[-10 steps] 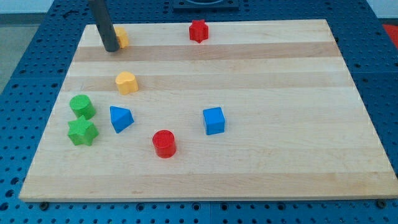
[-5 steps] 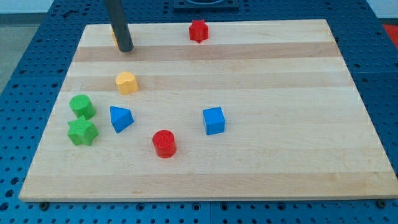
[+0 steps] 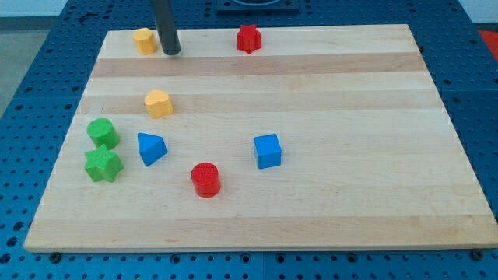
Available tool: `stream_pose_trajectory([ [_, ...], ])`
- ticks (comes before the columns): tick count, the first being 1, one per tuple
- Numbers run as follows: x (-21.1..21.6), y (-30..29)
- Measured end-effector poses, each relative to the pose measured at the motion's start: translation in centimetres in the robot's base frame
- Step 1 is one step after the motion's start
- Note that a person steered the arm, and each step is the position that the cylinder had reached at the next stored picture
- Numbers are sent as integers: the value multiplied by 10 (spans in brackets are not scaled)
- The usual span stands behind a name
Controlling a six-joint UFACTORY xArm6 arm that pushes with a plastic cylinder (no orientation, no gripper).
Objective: Slide the yellow hexagon left a bit
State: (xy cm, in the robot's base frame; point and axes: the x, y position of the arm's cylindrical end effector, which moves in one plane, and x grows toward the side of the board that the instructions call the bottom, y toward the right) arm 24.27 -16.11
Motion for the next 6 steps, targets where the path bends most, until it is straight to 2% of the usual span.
stream_pose_trajectory([
  [1,-16,-1],
  [4,-20,-49],
  [5,-12,-43],
  [6,29,-40],
])
